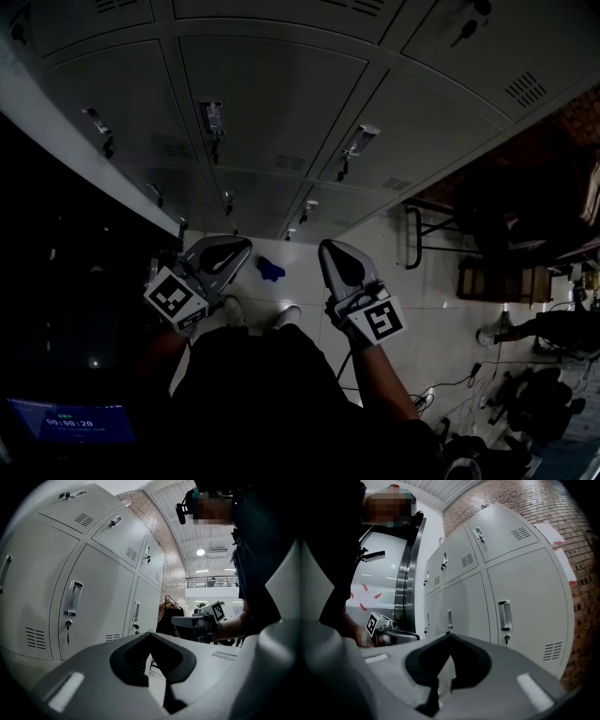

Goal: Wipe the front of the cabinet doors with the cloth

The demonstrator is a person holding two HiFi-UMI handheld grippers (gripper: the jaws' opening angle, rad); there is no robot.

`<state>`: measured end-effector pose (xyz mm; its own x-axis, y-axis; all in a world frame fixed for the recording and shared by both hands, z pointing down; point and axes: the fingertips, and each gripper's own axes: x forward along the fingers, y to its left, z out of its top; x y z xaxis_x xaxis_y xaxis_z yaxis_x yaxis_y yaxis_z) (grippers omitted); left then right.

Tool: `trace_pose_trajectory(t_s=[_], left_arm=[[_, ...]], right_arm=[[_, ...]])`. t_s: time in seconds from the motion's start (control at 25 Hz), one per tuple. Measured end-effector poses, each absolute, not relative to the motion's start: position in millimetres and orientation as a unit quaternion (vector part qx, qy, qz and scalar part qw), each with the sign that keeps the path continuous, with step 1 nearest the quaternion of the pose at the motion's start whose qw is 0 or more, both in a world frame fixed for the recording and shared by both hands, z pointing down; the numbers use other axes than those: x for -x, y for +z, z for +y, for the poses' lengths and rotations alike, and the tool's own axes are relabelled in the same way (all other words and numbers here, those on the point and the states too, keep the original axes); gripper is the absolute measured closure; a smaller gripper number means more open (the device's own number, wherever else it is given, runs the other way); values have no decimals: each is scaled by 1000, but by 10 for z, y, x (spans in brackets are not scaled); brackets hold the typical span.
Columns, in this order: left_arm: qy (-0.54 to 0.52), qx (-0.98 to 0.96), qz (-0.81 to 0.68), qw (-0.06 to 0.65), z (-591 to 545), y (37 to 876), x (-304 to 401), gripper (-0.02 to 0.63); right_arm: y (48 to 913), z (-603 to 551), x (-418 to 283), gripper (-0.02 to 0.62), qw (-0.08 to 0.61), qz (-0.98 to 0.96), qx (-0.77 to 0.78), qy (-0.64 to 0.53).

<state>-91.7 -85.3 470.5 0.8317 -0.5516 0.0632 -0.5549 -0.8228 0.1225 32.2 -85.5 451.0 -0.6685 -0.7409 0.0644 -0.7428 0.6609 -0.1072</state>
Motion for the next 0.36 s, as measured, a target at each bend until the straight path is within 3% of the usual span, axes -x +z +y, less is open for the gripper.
trace_pose_trajectory(t_s=[0.36], left_arm=[[9, -956, -287, 66, -878, 4680, 851, 606]], right_arm=[[4506, -917, -366, 595, 4, -911, -408, 64]])
